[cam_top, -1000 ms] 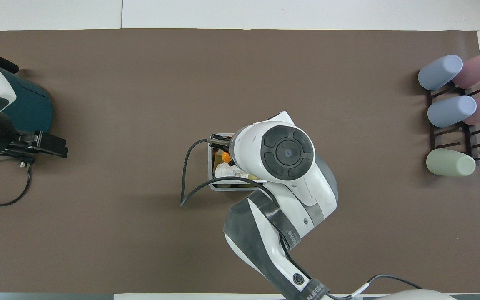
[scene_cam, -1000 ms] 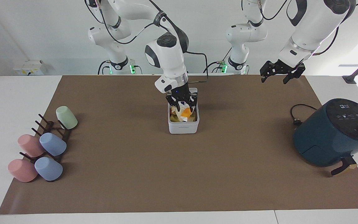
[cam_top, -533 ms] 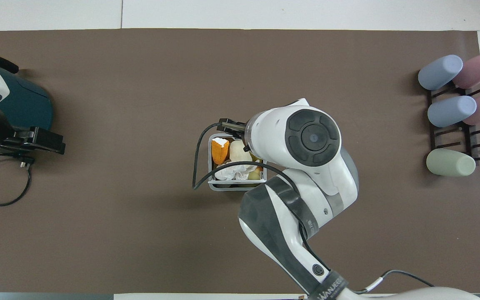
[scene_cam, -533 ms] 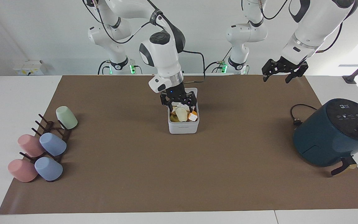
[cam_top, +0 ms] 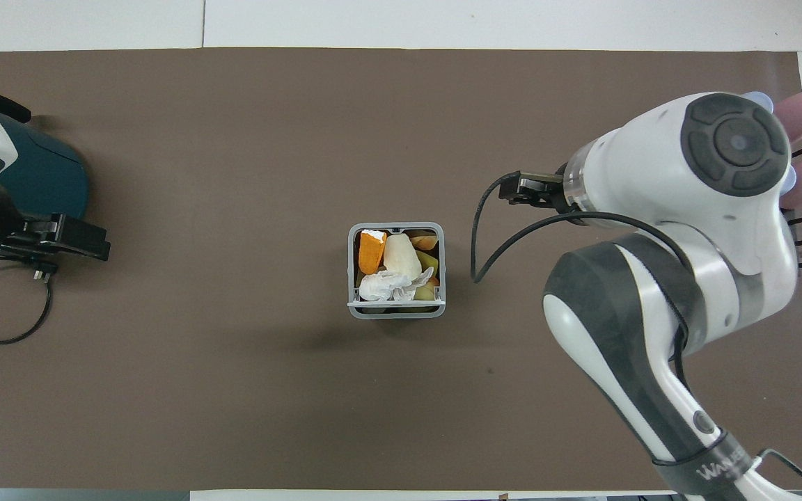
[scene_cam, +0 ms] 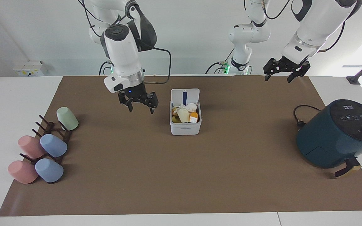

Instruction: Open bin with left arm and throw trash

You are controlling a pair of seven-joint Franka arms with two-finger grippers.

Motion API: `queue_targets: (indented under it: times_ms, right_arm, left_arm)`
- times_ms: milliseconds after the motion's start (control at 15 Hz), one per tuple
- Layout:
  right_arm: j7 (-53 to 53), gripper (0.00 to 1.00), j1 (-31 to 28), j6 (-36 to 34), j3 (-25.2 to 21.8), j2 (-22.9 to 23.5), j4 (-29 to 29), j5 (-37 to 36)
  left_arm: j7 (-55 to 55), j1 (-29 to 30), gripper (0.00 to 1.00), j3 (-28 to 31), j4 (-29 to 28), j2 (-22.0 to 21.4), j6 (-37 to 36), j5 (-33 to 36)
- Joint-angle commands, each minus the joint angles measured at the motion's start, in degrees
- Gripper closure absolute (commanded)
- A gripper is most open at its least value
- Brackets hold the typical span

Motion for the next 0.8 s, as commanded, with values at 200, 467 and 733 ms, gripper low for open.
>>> queue_targets:
  times_ms: [200,467,733]
  right_arm:
    - [-10.66,0.00,-6.80,-5.76,0.74,-2.15,1.94,-2.71]
    - [-10.75,0.00,-7.25,-12.62,0.66,-2.06,6.95,-2.01]
    - [-11.72,0.00,-7.96,-15.54,0.74,-1.53,9.86,-1.57]
  left_arm:
    - [-1.10,-0.49,0.00,0.65,1.65,0.81,0.94,1.15]
    - [-0.75,-0.04,0.00,0.73,0.86,0.28,1.12,1.15]
    - [-0.57,0.66,0.00,0.73,1.03,0.37,0.68,1.15]
